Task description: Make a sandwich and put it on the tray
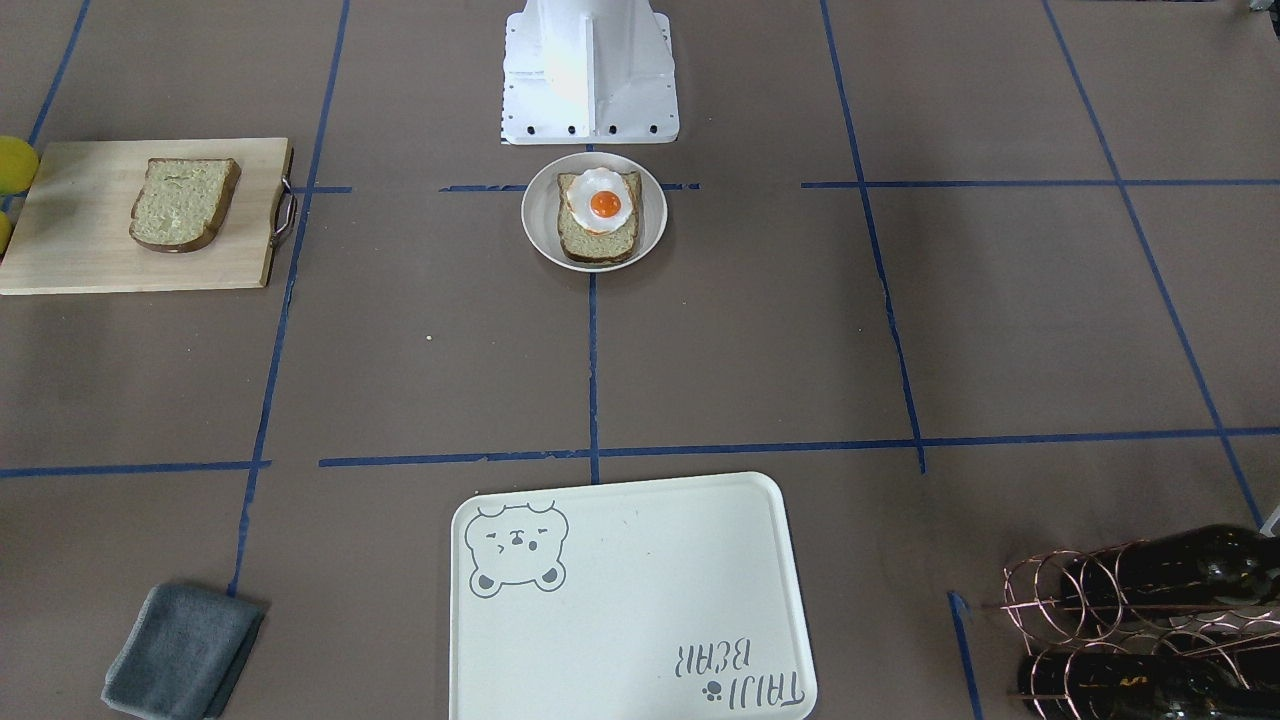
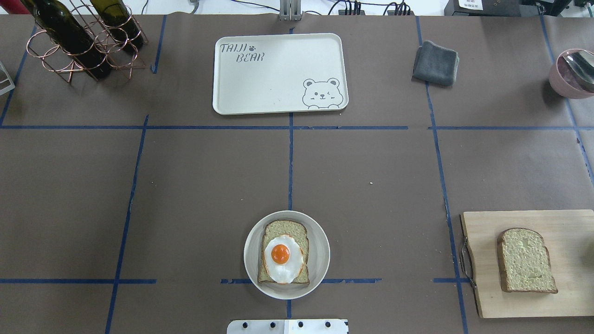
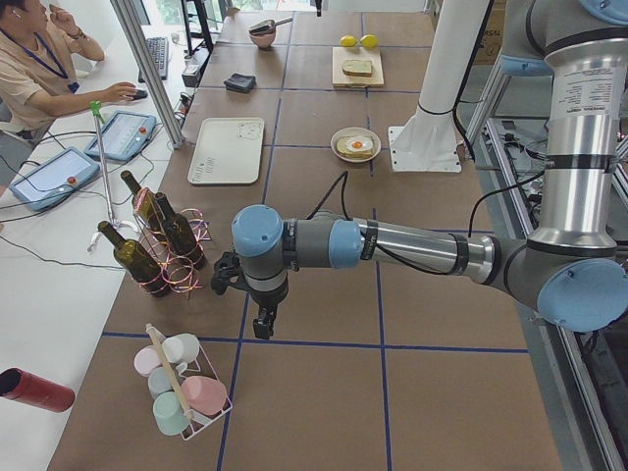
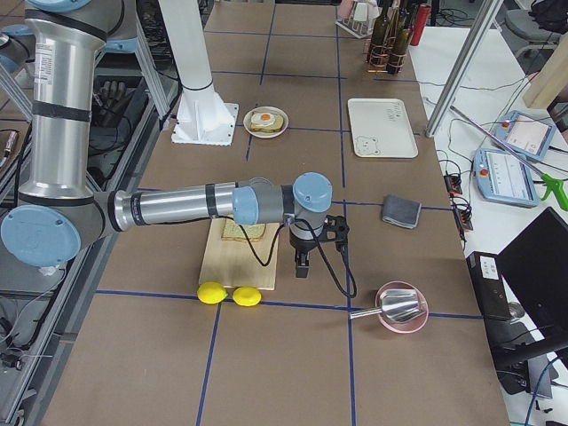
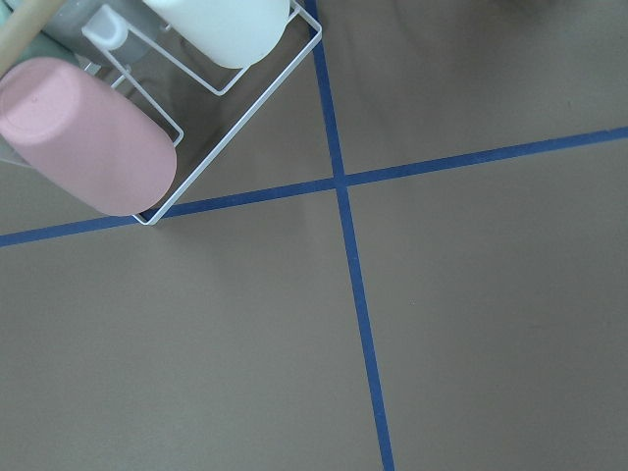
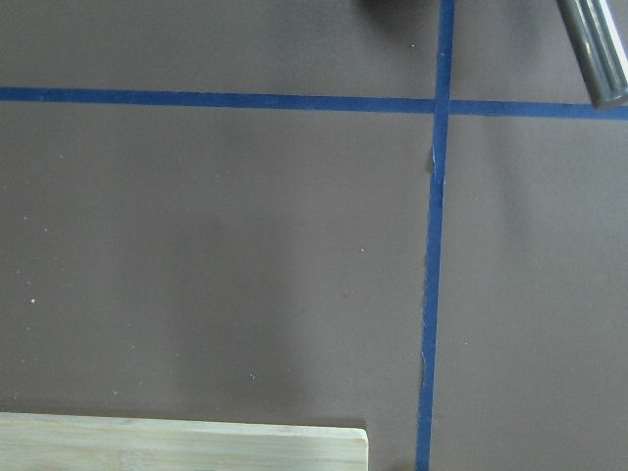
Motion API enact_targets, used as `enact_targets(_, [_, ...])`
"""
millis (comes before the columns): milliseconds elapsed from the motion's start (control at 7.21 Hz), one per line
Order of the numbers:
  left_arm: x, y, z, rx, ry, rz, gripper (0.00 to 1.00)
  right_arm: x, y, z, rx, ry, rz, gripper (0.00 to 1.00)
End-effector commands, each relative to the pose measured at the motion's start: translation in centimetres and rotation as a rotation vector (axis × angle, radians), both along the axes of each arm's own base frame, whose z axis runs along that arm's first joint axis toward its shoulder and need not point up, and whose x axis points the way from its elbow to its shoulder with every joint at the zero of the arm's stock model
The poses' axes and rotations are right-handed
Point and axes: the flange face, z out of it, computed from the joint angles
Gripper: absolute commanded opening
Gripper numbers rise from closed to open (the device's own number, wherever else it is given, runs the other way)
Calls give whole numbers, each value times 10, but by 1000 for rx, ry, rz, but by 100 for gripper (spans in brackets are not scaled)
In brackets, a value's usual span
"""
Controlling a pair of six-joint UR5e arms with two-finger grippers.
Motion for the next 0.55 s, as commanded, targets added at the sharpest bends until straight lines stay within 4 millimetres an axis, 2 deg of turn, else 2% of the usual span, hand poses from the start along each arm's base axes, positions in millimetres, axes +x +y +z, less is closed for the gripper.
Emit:
enact_targets(0, [3,-1,2,-5,38,-2,100,-7,2,-6,-17,-100,-8,100])
enact_targets(277, [5,-2,11,-17,65,3,100,-7,3,-10,27,-106,-10,100])
enact_targets(416, [4,-1,8,24,56,0,100,-9,8,-13,93,-132,-20,100])
